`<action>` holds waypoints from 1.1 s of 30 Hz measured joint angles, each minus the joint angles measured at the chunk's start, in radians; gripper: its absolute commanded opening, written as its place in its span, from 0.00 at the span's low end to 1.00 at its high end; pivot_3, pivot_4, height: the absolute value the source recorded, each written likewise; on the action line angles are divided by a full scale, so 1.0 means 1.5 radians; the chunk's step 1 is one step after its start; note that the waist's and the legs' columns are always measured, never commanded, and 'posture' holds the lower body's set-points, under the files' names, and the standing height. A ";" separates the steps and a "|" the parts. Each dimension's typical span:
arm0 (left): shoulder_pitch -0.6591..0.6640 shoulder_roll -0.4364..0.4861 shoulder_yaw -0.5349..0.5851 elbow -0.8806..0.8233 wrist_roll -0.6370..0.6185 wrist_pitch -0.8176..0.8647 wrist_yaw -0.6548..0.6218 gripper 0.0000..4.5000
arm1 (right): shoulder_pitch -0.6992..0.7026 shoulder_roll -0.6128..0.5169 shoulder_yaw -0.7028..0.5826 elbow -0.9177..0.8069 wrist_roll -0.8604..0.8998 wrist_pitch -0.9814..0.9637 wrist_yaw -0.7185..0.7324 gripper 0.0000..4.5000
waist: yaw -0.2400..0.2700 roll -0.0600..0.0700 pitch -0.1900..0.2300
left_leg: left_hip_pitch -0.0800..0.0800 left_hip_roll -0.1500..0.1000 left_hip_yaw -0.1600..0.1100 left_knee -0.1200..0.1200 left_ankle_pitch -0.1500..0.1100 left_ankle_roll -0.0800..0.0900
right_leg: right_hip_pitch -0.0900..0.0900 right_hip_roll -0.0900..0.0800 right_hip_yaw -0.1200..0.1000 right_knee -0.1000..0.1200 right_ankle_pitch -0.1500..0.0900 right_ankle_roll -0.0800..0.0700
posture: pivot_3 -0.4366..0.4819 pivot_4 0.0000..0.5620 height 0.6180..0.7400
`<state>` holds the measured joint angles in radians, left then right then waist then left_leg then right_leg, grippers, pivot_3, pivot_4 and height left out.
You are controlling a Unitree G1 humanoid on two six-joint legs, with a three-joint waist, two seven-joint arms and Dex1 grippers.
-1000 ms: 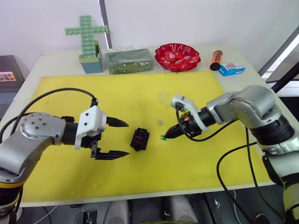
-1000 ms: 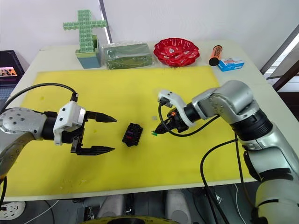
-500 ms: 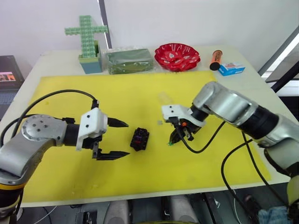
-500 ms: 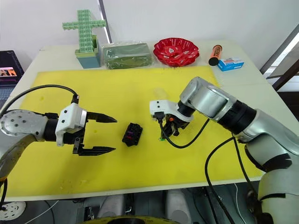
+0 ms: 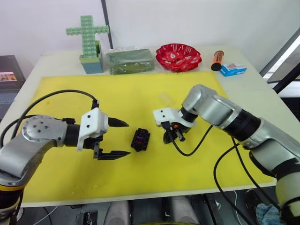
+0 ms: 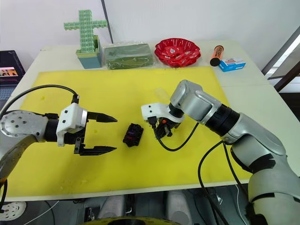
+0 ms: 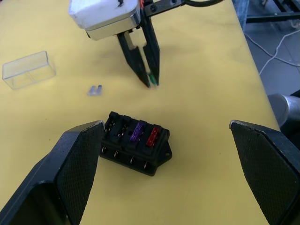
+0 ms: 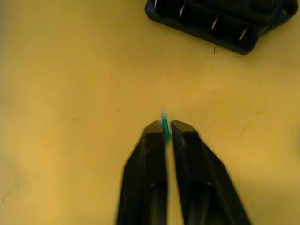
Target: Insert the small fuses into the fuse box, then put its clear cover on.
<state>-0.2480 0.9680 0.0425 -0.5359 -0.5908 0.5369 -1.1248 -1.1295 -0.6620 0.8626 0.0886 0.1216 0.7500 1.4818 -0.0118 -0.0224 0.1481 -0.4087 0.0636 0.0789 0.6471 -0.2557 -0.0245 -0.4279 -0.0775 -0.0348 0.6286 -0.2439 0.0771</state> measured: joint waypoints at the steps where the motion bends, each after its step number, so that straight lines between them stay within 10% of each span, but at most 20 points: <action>1: 0.000 0.000 0.000 0.000 0.000 0.000 0.001 1.00 | 0.000 0.005 -0.009 0.000 0.000 0.001 0.000 0.39 | 0.000 0.000 0.000 | 0.000 0.000 0.000 0.000 0.000 0.000 | 0.000 0.000 0.000 0.000 0.000 0.000 | 0.48 0.27 1.00; 9: 0.000 -0.001 0.000 0.000 -0.001 0.001 0.005 1.00 | -0.024 0.009 -0.089 -0.002 0.012 0.047 0.016 0.99 | 0.001 0.000 0.000 | 0.000 0.000 0.000 0.000 0.000 0.000 | 0.000 0.000 0.000 0.000 0.000 0.000 | 0.48 0.27 1.00; 21: -0.003 -0.007 -0.002 0.005 -0.001 0.000 0.004 1.00 | 0.072 -0.039 -0.275 -0.113 0.149 0.410 -0.067 0.99 | 0.001 0.000 0.000 | 0.000 0.000 0.000 0.000 0.000 0.000 | 0.000 0.000 0.000 0.000 0.000 0.000 | 0.48 0.27 1.00; 33: 0.005 -0.007 -0.001 0.022 0.001 -0.012 -0.005 1.00 | 0.324 0.046 -0.561 -0.160 0.347 0.572 -0.394 0.99 | 0.001 -0.001 -0.001 | 0.000 0.000 -0.001 0.000 0.000 0.000 | 0.001 0.000 0.000 0.000 0.000 0.000 | 0.48 0.27 1.00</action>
<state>-0.2400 0.9568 0.0405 -0.5034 -0.5886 0.5192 -1.1319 -0.6430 -0.5930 0.0215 -0.1516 0.6421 1.6080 0.8910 -0.0100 -0.0240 0.1471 -0.4083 0.0632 0.0779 0.6468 -0.2557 -0.0245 -0.4264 -0.0778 -0.0346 0.6283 -0.2436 0.0773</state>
